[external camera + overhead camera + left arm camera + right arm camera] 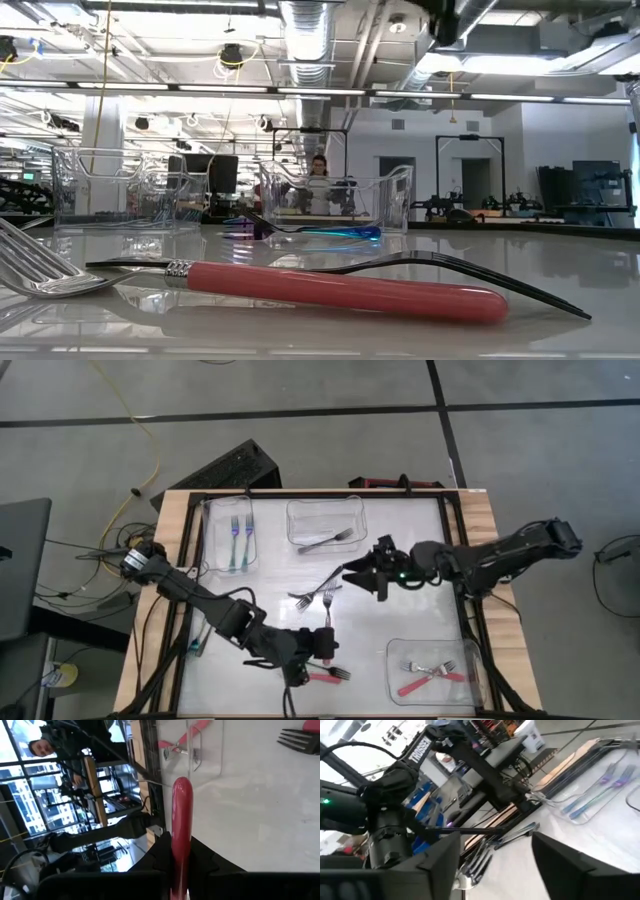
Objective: Sort silverware by color (type)
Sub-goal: Put the pink fork into the bottom right transparent bin
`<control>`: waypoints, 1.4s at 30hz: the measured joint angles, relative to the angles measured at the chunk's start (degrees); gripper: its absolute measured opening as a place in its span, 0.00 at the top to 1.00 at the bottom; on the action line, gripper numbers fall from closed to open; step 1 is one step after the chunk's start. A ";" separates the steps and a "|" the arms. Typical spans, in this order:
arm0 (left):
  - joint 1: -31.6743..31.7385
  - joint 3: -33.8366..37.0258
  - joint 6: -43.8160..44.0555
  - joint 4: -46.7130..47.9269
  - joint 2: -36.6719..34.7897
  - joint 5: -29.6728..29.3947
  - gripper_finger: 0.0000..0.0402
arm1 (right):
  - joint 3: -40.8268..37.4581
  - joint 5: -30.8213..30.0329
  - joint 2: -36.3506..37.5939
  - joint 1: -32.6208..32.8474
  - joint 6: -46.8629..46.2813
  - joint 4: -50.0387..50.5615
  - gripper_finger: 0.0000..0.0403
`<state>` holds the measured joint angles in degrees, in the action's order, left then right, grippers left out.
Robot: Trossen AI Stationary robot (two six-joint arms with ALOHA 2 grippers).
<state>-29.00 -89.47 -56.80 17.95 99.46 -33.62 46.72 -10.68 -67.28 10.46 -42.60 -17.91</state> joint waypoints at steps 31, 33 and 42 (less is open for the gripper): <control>0.28 0.00 0.94 0.57 -0.02 -1.26 0.92 | 0.00 9.34 -13.67 -0.40 8.60 -18.44 0.82; 0.44 0.08 0.81 1.58 -0.02 -0.48 0.91 | 0.13 9.51 -13.56 -0.14 8.45 -19.25 0.94; 1.83 0.11 8.08 3.89 -0.18 1.41 0.82 | 0.02 4.29 -10.30 2.27 8.91 -15.14 0.95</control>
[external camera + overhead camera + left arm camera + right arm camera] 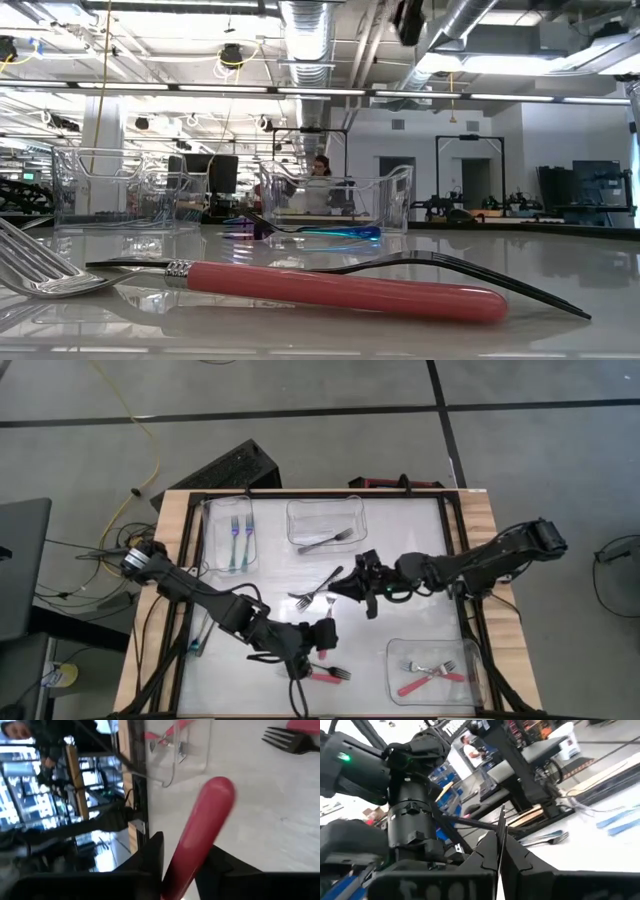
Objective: Sort silverware by color (type)
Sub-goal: Put the pink fork into the bottom right transparent bin
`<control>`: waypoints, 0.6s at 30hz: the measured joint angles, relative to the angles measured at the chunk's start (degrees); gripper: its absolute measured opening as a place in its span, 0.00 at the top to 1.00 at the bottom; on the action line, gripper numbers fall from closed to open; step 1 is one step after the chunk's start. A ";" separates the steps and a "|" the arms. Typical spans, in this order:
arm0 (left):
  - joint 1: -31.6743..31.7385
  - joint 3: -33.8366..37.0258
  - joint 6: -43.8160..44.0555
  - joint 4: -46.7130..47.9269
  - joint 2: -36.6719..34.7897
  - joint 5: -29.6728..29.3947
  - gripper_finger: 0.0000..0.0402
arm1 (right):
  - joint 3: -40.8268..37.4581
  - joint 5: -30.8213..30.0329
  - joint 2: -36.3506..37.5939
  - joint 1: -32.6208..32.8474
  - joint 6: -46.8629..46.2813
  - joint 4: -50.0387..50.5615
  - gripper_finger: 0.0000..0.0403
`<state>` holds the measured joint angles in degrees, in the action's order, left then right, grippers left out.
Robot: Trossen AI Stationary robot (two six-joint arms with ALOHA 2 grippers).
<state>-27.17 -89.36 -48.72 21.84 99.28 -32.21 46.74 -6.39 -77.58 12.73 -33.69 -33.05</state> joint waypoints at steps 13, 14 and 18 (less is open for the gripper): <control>0.71 -0.16 24.51 10.78 -5.79 -12.29 0.55 | -0.04 -31.35 19.08 14.45 -15.83 39.81 0.95; 1.70 -0.16 30.50 12.26 -6.23 -9.24 0.54 | -0.04 -33.90 19.94 16.62 -18.93 42.96 0.95; 7.71 1.17 65.98 10.65 -6.51 4.98 0.53 | -0.07 -45.46 21.66 24.97 -28.10 50.42 0.95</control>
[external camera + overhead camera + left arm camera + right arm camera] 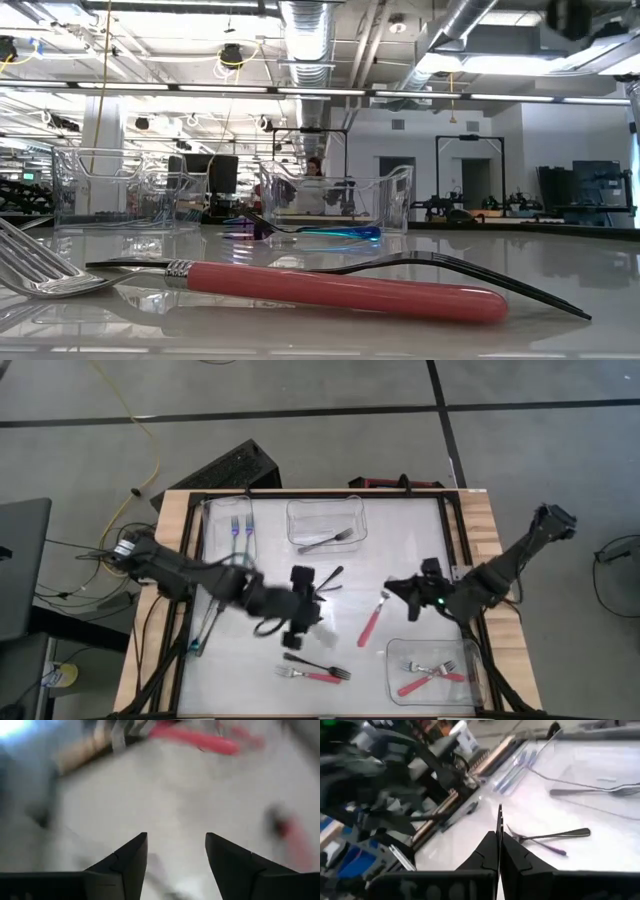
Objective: Sort silverware by color (type)
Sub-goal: Put the pink fork into the bottom right transparent bin
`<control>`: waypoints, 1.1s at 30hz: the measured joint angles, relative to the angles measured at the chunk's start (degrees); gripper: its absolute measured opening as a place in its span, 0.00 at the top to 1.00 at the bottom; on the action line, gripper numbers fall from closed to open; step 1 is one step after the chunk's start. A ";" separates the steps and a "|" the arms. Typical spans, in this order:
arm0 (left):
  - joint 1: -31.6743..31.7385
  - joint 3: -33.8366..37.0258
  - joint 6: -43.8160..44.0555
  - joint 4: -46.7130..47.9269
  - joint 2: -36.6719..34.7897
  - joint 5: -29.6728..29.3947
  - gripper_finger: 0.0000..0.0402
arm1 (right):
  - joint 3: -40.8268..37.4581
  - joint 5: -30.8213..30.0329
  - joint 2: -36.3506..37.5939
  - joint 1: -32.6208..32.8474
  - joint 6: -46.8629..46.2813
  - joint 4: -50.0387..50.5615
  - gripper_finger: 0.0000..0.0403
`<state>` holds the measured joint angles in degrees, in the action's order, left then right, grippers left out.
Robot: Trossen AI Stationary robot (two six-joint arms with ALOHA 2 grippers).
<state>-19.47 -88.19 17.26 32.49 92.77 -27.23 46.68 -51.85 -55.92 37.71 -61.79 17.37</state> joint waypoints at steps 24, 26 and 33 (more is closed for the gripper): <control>10.73 19.63 48.64 -79.75 16.47 45.93 0.53 | 0.07 -7.91 -4.44 6.99 3.65 -8.10 0.95; 10.72 19.29 49.50 -78.85 17.02 46.40 0.53 | 0.07 -8.03 -4.44 6.56 3.81 -7.82 0.95; 11.35 19.31 51.34 -76.11 17.11 45.45 0.53 | 0.07 -8.07 -4.46 4.04 5.97 -7.96 0.95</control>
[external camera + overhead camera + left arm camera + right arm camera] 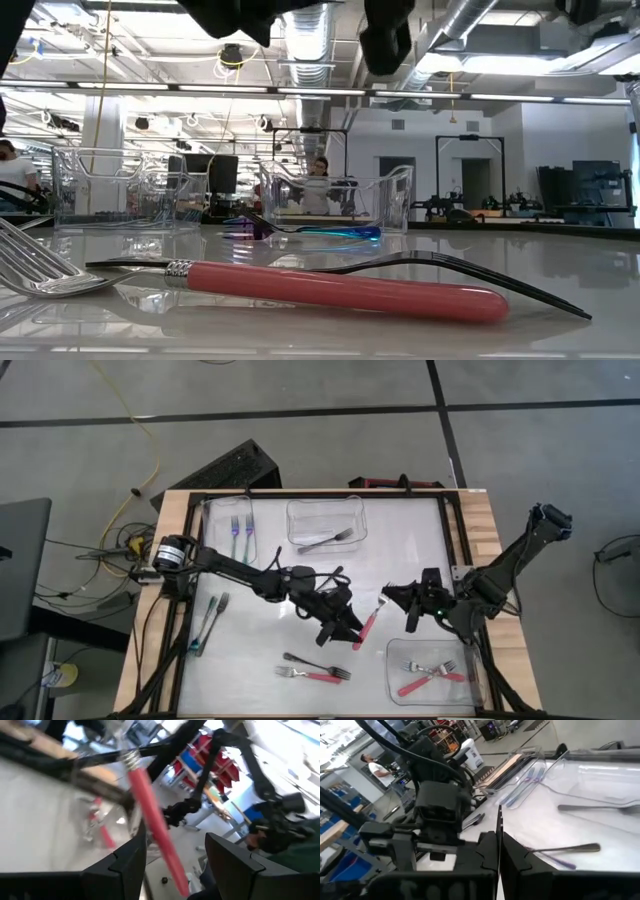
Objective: Sort silverware by color (type)
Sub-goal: Put the pink fork into the bottom right transparent bin
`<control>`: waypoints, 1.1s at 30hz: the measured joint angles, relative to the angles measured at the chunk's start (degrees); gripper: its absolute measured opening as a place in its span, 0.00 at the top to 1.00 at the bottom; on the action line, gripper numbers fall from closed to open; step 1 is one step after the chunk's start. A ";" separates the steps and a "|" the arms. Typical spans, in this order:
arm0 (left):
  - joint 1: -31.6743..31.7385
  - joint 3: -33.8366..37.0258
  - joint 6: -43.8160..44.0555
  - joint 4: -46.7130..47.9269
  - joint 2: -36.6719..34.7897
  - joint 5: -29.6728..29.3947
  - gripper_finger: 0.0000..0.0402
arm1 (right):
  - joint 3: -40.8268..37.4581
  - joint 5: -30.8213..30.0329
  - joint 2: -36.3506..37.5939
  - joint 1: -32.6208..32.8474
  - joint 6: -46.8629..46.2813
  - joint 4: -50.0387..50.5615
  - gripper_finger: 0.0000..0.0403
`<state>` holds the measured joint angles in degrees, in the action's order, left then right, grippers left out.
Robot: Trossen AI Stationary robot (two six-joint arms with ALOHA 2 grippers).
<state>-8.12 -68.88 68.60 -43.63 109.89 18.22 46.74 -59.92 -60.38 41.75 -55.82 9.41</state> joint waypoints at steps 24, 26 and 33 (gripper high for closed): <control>0.38 0.02 -3.71 8.45 0.02 -1.07 0.97 | 0.00 3.60 0.02 -2.46 4.92 0.42 0.83; 0.48 0.02 -3.70 8.37 0.01 -0.98 0.97 | 0.00 4.54 0.02 -2.46 5.08 0.42 0.78; 2.64 0.02 -4.11 10.45 -0.15 1.07 0.97 | 0.00 9.97 0.71 -2.44 5.28 1.28 0.53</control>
<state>-5.47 -68.86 64.50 -33.18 109.74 19.29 46.74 -49.95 -59.67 39.30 -50.54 10.69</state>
